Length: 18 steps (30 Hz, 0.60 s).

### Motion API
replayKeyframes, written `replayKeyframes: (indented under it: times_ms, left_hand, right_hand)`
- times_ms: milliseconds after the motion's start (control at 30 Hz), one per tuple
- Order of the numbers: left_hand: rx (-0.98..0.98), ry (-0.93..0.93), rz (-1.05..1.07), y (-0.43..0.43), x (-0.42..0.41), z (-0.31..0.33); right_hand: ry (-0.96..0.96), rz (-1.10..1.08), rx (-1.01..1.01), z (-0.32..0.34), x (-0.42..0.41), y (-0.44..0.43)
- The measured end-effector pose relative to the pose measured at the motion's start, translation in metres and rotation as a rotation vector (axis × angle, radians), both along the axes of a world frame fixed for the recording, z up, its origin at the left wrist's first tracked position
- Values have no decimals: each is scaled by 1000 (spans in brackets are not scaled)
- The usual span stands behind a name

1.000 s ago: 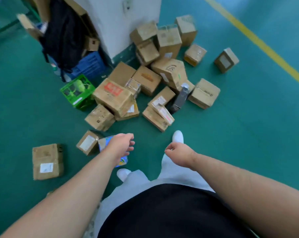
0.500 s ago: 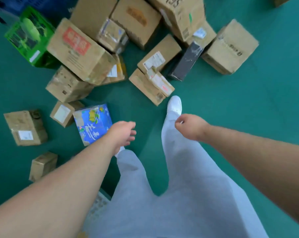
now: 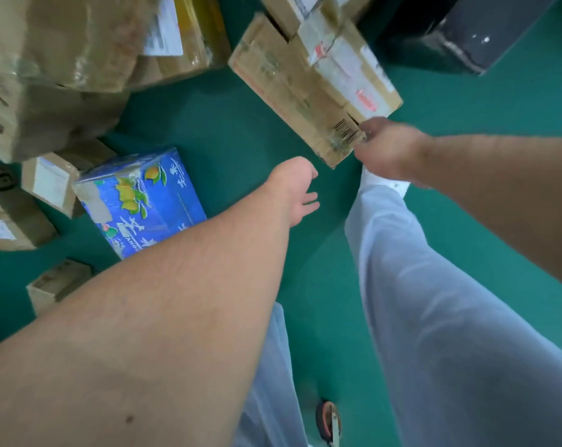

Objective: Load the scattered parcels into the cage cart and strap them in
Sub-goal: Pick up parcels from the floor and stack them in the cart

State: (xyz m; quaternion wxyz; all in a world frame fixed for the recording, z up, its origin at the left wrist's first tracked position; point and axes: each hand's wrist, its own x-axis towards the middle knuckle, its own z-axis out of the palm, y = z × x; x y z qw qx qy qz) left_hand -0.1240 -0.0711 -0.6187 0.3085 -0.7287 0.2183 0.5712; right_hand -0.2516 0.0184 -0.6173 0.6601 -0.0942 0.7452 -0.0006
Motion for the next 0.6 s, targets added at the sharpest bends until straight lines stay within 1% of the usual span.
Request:
replayKeyframes:
  times_ms: [67,133,200,300,333,367,400,433,500,533,600]
  left_hand:
    - [-24,4,66,2,4,-33]
    - [-30,35,129,3,5,-54]
    - [-18,71,172,2,0,-60]
    - [-41,131,182,2,-1,-48]
    - [-27,166,218,2,3,-39]
    - [-3,204,275,3,10,-30]
    - [32,234,330,5,18,-17]
    - [61,242,353,6,27,0]
    - [62,140,264,9,45,47]
    - [50,71,205,9,53,72]
    - [14,13,138,10,59,135]
  right_hand:
    - [48,25,19,-36,8,-3]
    - [19,39,46,-54,16,-2]
    - [-27,3,49,-56,19,-2]
    - [-58,-158,-88,-36,30,1]
    - [-104,-209,-153,-18,37,1]
    - [-145,-204,-210,2,44,3]
    - [-156,-129,-251,22,49,6]
    - [-138,-5,-285,42,53,11]
    - [-145,166,-335,88,58,21]
    - [-171,165,-361,109,59,28]
    - [-202,45,-430,159,55,41]
